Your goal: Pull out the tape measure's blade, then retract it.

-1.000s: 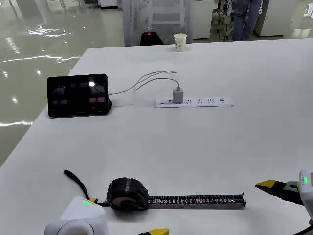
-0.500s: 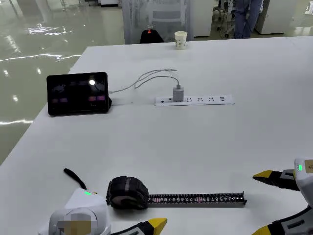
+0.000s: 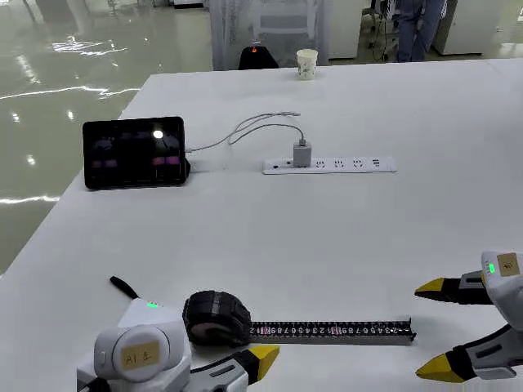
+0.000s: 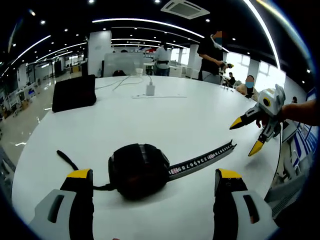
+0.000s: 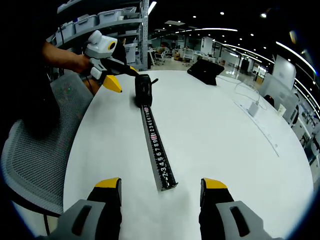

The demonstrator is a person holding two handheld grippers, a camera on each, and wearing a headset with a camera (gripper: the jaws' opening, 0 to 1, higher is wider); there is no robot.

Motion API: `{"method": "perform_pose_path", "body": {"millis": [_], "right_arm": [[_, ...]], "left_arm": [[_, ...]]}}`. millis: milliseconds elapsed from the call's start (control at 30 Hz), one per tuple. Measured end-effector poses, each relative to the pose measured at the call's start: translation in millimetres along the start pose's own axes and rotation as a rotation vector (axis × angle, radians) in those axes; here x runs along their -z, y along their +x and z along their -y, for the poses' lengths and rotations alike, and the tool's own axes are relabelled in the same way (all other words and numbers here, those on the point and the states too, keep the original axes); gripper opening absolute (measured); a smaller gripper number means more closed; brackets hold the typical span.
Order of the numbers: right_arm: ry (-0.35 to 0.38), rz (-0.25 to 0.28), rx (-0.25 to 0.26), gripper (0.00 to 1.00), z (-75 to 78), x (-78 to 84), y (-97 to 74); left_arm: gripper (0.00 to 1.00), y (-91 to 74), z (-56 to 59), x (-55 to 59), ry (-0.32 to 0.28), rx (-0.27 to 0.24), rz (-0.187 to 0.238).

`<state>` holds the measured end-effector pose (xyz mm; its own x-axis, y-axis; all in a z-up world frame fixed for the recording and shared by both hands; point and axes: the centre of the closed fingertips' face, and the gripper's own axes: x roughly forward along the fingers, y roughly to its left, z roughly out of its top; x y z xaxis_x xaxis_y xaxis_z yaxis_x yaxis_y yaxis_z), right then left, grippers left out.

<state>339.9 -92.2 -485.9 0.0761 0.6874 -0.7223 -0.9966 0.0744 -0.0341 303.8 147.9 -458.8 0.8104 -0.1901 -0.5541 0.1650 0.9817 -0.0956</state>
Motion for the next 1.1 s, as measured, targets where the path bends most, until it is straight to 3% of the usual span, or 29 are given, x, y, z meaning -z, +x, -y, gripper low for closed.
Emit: {"method": "perform_pose_path", "body": {"millis": [500,1100], "right_arm": [[-0.075,-0.042,-0.065,0.42,8.2,6.5,11.9],[-0.097,-0.073,-0.11,0.22,10.3,12.3,22.6]], "left_arm": [[0.93,15.5,-3.6,-0.6,-0.048,-0.018,-0.016],[0.74,29.3,-24.2,-2.1,-0.105,-0.093,-0.036]]}}
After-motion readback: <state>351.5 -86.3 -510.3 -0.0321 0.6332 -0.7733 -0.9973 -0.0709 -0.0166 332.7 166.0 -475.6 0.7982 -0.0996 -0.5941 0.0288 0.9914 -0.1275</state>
